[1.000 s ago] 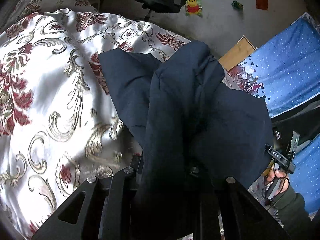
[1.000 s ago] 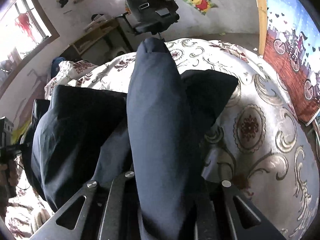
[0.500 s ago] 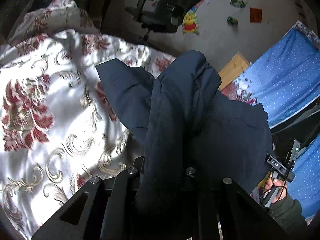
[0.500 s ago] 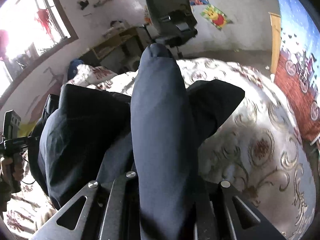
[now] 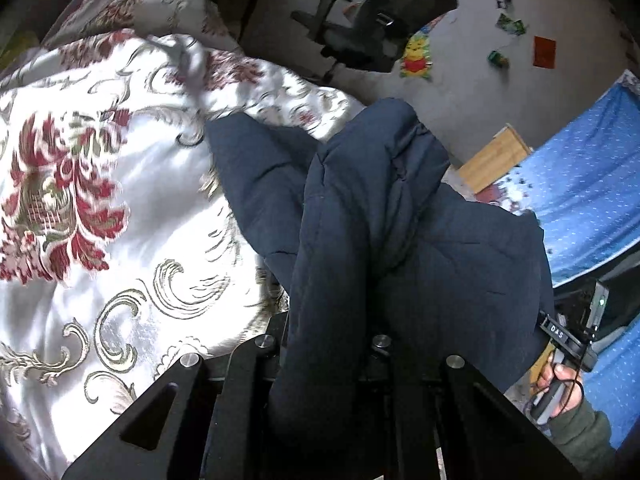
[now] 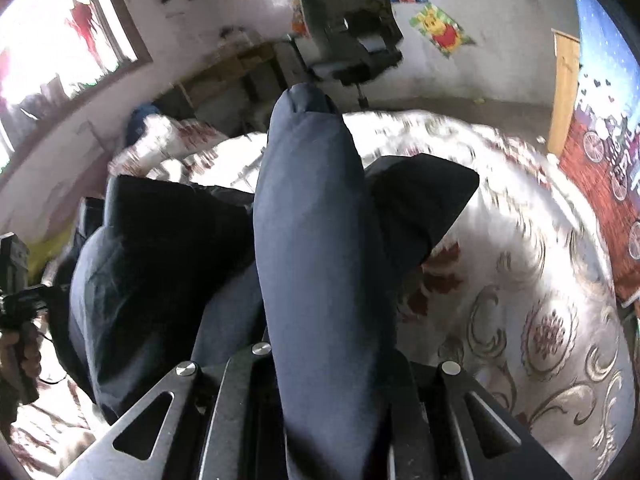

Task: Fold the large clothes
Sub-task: 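Release the jacket bundle and lift both tools away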

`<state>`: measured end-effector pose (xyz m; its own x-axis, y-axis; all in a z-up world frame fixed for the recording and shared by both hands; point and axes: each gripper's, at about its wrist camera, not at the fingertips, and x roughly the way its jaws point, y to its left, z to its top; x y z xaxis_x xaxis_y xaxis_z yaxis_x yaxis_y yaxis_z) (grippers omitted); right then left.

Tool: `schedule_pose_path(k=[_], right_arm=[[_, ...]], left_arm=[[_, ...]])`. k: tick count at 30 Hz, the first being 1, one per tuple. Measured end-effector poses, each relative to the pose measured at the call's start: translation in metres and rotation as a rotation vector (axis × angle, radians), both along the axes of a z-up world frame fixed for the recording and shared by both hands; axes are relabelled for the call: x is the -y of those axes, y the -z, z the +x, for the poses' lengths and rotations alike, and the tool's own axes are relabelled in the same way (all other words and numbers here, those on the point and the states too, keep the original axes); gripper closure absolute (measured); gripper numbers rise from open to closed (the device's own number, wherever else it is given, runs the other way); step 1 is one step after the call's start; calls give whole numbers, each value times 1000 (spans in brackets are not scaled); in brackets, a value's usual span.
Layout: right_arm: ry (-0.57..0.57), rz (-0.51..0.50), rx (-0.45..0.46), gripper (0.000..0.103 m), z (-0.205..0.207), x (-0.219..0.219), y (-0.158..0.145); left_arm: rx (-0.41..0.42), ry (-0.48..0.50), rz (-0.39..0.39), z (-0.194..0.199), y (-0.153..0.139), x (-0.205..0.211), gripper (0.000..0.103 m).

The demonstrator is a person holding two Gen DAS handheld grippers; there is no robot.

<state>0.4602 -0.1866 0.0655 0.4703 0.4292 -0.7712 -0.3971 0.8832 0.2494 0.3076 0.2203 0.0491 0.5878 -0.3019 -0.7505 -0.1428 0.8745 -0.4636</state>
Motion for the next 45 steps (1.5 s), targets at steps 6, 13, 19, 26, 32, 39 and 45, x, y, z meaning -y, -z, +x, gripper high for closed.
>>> schedule_pose_path(k=[6,13,19,26,32,39,45], right_arm=[[69,11,-28,78,5,16,18],[94,-37,-15,45,-1,16,14],[129,-66,37,24,-14,18,5],[132,-44,159,0,-37,19,-22],[99,-44,278,0,-70,11,-45],[85,41,361,0,-105,7,-66],[56,53,446,0,-144,3,-84]], left_arm=[[-29,-23,55,3,9,-10,81],[-103,-107,108,6,11,-9,52],[-58,-210,194,-8,-8,0,25],[35,-203,315,-36,-35,31,8],[177,-193,356,-63,-59,63,2],[290,-153,373,-87,-83,86,2],[352,-151,441,-122,-95,106,2]])
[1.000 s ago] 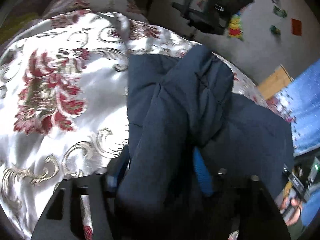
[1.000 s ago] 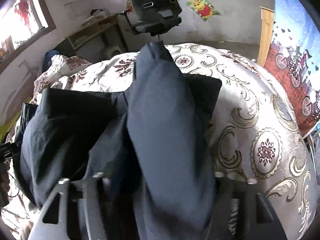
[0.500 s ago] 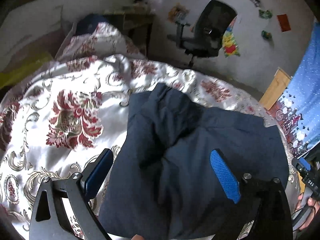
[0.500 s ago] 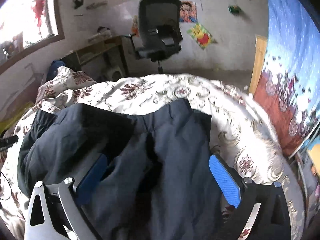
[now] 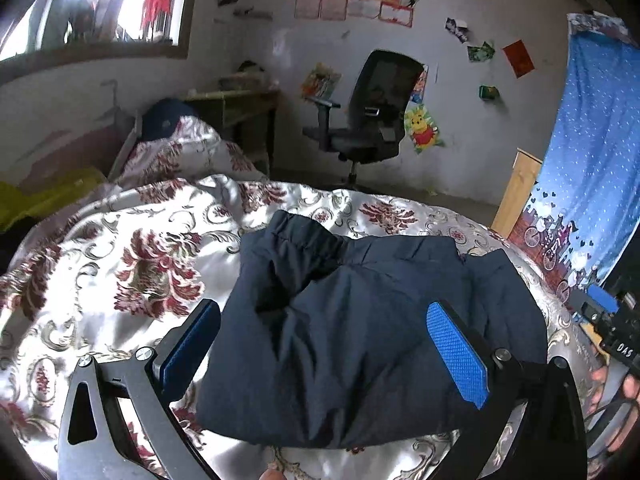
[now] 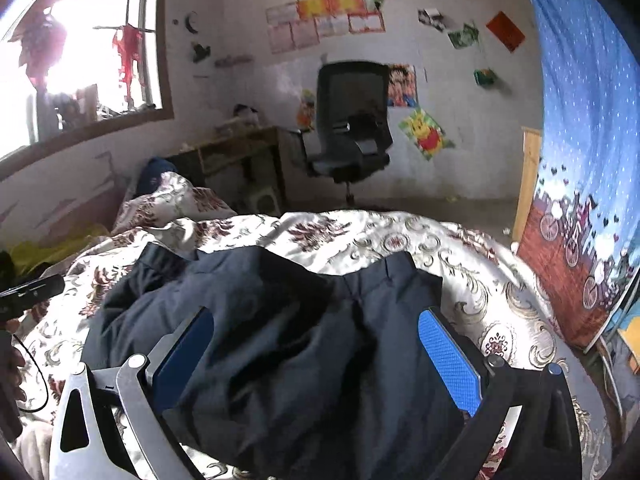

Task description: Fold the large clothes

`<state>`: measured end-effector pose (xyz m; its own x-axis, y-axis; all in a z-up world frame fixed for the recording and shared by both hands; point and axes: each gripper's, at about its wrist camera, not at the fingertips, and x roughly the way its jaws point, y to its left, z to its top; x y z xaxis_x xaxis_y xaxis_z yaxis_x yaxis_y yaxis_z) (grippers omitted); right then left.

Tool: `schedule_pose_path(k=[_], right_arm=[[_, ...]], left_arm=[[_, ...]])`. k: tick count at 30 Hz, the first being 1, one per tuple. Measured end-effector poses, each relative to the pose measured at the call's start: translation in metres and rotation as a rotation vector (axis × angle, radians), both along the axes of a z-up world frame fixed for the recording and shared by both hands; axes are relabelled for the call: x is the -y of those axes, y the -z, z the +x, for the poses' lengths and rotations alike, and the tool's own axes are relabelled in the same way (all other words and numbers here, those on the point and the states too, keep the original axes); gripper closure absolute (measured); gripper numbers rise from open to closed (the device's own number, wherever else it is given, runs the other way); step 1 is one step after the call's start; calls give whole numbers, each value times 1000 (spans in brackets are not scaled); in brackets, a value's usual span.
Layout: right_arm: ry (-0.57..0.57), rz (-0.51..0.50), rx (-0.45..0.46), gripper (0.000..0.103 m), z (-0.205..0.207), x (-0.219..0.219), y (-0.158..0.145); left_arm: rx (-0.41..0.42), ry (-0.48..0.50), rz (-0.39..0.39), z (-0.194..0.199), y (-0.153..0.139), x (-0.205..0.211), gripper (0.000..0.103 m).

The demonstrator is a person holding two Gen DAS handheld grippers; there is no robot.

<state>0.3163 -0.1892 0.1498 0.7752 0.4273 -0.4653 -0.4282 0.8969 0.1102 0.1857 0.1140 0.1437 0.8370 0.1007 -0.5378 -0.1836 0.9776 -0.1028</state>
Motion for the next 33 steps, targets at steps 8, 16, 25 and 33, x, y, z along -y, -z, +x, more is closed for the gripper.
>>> schedule_pose_path(k=[8,16,25,33], right_arm=[[-23,25,68,0,-43,6,-17],[-31,44,106,0,-84,13,-29],[-41,38,151,0,-129,14,-35],[-33,49,156,0,-145,16,-35]], left_arm=[[51,3,33,-40,-9,9,2],[105,1,73,-85,-19,21,2],[136,10,74,-120,-21,23,2],[156,25,90,-136,-22,27,2]])
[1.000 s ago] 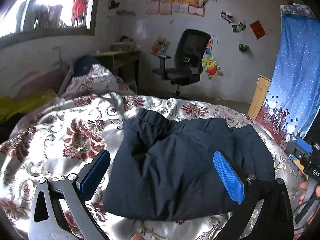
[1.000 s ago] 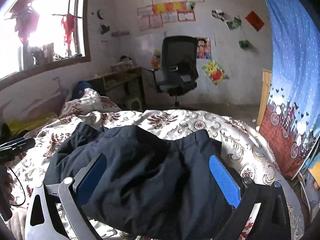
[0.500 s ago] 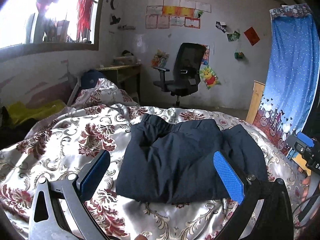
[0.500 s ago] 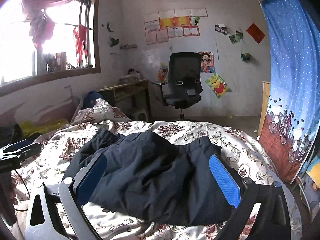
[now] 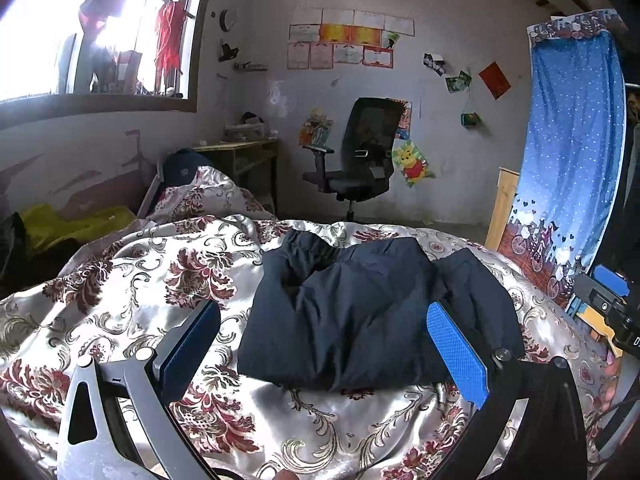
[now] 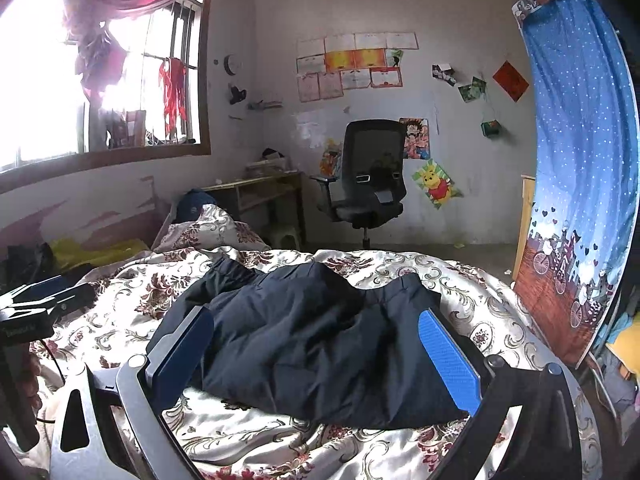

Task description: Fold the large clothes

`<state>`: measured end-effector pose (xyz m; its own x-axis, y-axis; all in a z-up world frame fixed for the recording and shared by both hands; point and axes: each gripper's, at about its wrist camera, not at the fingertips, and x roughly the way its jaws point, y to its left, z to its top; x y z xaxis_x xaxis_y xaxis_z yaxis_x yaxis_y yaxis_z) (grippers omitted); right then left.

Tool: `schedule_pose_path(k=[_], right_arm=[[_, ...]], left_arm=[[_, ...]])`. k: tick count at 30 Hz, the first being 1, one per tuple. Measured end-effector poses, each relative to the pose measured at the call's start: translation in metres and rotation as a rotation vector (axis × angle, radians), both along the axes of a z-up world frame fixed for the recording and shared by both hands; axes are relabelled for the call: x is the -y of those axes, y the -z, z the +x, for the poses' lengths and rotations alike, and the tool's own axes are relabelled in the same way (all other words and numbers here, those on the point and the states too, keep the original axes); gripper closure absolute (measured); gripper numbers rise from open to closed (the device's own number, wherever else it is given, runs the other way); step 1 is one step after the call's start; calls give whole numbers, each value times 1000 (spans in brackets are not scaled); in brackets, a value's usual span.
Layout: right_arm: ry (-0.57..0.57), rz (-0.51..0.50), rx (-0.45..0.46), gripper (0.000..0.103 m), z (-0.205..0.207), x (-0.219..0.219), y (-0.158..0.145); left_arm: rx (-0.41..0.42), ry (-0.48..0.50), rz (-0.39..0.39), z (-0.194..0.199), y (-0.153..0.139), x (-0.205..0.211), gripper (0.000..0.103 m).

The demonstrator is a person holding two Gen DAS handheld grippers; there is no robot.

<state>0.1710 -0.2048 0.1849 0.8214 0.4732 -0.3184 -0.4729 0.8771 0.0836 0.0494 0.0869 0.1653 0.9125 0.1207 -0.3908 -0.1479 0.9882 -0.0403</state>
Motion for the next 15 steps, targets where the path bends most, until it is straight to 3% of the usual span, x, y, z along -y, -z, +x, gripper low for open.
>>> schedule_pose_path(k=[15], right_arm=[[1,-19,-28,0,-46,-4,27]], left_arm=[[-26,39,36,-31,35,18,2]])
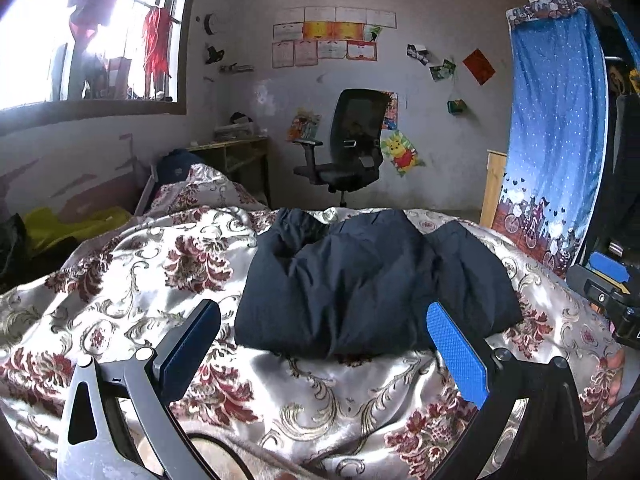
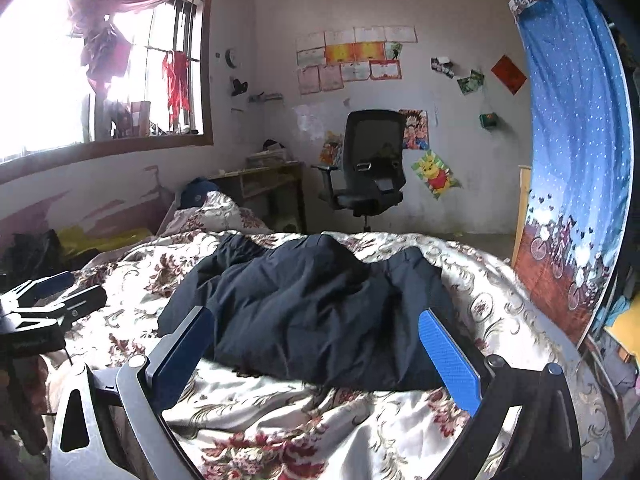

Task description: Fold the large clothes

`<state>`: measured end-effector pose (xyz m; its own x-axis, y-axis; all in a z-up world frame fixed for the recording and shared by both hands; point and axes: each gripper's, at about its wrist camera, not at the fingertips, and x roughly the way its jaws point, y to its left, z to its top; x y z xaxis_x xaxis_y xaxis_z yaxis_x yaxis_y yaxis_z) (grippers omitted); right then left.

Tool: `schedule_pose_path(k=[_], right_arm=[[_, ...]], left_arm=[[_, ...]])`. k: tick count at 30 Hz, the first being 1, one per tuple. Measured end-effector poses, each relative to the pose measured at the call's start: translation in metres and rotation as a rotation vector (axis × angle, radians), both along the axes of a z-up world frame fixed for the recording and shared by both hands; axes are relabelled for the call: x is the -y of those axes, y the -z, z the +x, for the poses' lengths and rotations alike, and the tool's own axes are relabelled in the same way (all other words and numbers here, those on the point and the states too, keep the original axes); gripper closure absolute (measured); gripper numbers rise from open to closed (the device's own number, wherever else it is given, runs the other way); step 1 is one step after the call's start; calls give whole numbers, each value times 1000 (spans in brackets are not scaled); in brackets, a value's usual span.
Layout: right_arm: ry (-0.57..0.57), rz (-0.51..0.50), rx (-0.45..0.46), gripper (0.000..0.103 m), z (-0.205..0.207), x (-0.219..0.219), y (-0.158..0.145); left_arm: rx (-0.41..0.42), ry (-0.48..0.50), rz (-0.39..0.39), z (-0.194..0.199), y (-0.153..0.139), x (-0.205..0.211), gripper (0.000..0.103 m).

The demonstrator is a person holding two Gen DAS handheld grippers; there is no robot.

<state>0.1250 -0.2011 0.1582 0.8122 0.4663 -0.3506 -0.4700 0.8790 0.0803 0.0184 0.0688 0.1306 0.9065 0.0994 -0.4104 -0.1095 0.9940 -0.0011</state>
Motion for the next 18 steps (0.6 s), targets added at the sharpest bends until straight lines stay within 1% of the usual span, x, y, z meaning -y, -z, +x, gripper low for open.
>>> schedule_pose_path(k=[2,3,5,6,7,8,10,13,18], right_arm=[[1,-14,-2,0,-2,-2,2],[1,-16,-7,0,-2,-2,4],[1,-19,-29,0,-2,-2,10],[3,-24,-41,0,-2,-1,14],[7,-30,-52,0,-1,0,17],[14,-35,-64,0,-1,0,21],[24,-45,-76,0,-1,2,28],[41,-67,-93,0,1,5,37],[75,-70,-131,0,10,12,48]], left_arm=[[-21,10,-24,-1,7,-1,2],[-34,10,-19,-2,12,1,2],[-39,-2,41,-2,19,9,2],[-37,-9,86,-3,22,15,2],[-35,-6,103,-3,24,18,1],[-30,6,106,-2,25,20,1],[-26,18,87,-1,27,21,2],[-28,12,66,4,31,19,2],[-41,8,62,13,35,20,2]])
